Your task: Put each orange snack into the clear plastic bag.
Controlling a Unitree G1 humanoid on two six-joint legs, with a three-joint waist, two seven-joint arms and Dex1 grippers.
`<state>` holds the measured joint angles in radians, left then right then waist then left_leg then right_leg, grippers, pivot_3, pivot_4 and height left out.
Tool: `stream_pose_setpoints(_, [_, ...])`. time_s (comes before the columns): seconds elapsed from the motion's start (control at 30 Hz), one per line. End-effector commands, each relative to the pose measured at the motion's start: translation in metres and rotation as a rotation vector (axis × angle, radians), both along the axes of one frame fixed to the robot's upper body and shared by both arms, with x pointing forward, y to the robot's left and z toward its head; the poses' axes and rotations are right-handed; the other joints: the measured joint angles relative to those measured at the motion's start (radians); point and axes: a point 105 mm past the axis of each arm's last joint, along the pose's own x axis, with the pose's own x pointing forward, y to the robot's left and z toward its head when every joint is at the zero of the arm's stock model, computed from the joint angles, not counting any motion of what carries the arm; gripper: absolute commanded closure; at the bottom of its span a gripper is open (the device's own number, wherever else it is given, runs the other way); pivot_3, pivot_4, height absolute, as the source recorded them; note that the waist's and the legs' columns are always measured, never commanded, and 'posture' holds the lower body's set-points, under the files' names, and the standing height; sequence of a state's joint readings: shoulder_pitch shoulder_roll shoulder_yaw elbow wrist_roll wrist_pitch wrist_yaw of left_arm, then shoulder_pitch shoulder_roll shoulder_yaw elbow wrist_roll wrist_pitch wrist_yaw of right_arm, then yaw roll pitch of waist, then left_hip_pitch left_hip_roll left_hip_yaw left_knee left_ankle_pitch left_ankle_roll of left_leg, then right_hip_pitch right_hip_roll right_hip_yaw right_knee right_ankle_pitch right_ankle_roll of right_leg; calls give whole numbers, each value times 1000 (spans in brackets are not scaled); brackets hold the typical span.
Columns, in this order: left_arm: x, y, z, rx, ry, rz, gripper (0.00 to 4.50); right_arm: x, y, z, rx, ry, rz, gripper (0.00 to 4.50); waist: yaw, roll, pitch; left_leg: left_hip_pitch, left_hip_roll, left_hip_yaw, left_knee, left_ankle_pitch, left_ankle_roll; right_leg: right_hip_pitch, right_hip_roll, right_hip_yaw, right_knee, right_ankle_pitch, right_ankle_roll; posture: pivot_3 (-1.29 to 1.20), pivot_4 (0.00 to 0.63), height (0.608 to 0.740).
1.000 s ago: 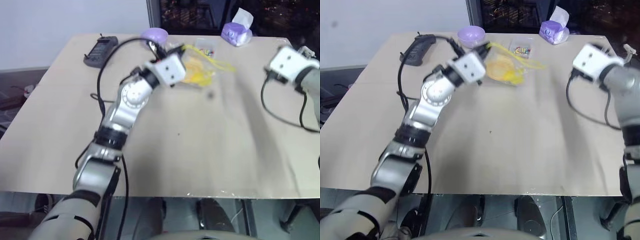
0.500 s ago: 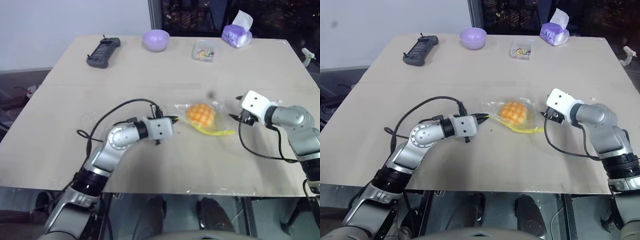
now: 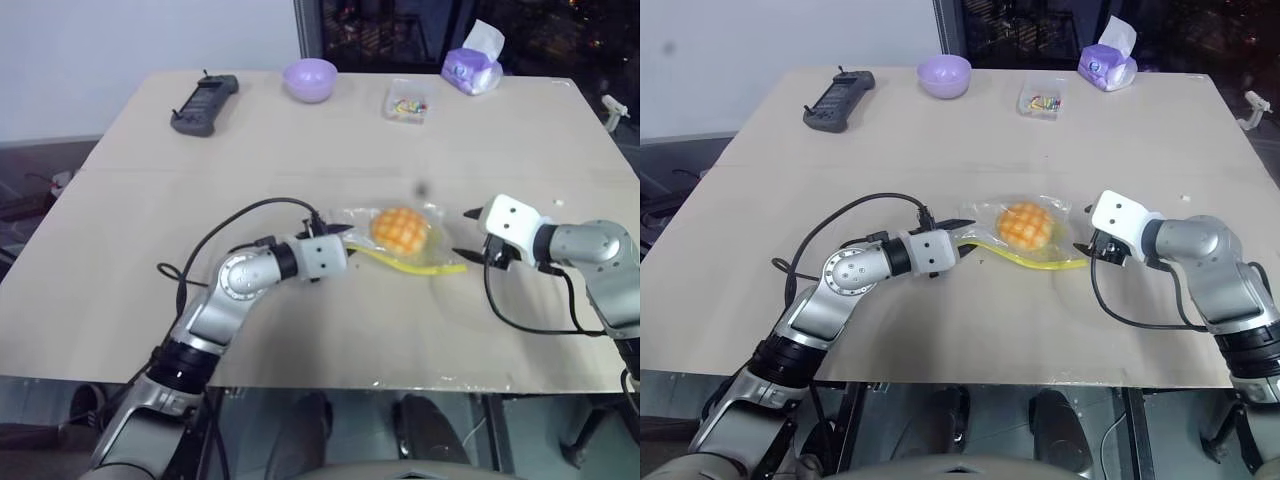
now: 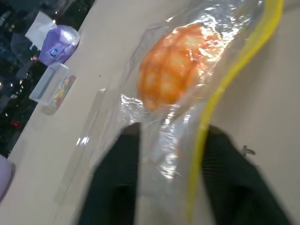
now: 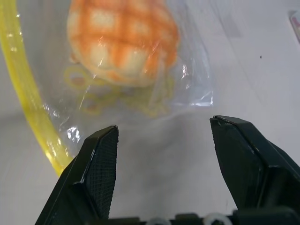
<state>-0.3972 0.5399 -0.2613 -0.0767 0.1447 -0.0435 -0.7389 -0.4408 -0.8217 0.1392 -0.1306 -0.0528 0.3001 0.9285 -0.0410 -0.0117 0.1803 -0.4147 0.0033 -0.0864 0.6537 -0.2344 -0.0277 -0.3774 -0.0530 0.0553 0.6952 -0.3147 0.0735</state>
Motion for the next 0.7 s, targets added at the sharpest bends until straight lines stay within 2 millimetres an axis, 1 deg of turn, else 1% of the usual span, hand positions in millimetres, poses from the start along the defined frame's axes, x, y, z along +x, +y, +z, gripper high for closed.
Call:
stream_pose_setpoints(0.03, [-16, 7, 17, -99, 109, -45, 2428, 1, -10, 16, 34, -44, -33, 1099, -1, 0, 0, 0, 0, 0, 0, 0, 0, 0, 0, 0, 0, 0, 0, 0, 150, 740])
stream_pose_setpoints(0.17, [-24, 27, 26, -175, 276, -22, 2428, -5, -20, 20, 136, -6, -69, 1099, 1, 0, 0, 0, 1, -1, 0, 0, 0, 0, 0, -1, 0, 0, 0, 0, 150, 740])
stream_pose_setpoints(0.23, [-28, 39, 29, -197, 340, -8, 2428, -9, -27, 24, 227, 27, -87, 1099, 1, 0, 0, 0, 1, 0, 0, 0, 0, 0, 0, -1, 0, 0, 0, 0, 150, 740])
stream_pose_setpoints(0.27, [-29, 49, 33, -233, 384, 11, 2428, -14, -34, 26, 290, 57, -96, 1099, 1, 0, 0, 0, 1, 0, 0, 0, 0, 1, 0, -1, 0, 0, 0, 0, 150, 740])
stream_pose_setpoints(0.3, [-31, 62, 37, -272, 423, 34, 2428, -23, -47, 26, 358, 108, -105, 1099, 1, 0, 0, 0, 1, 0, 0, 0, 0, 1, 0, 0, 0, 0, 0, 0, 150, 740])
stream_pose_setpoints(0.37, [-36, 80, 44, -342, 486, 71, 2428, -39, -65, 25, 393, 160, -103, 1099, 5, 0, 0, 0, 1, -1, 0, 0, 0, 1, 0, -1, -1, 0, 0, 0, 150, 740])
stream_pose_setpoints(0.43, [-41, 91, 48, -383, 511, 93, 2428, -49, -76, 29, 435, 184, -106, 1099, 5, 0, 0, -1, 1, -1, -1, 0, 0, 0, 0, -1, -1, 0, 0, 0, 150, 740])
stream_pose_setpoints(0.53, [-45, 110, 45, -379, 506, 162, 2428, -55, -92, 34, 489, 186, -146, 1099, -2, 0, 0, 2, 2, 1, -1, 0, 0, 1, 0, 0, 0, 0, 0, 0, 150, 740])
stream_pose_setpoints(0.63, [-48, 123, 46, -398, 493, 206, 2428, -59, -103, 38, 523, 183, -171, 1099, -2, 0, 0, 3, 3, 2, -1, 0, 0, 2, 1, 1, 1, 0, 0, 0, 150, 740])
stream_pose_setpoints(0.7, [-50, 129, 46, -411, 493, 229, 2428, -61, -107, 40, 532, 186, -176, 1099, 0, 0, 0, 3, 3, 2, -1, 0, 0, 1, 2, 1, 1, 0, 0, 0, 150, 740])
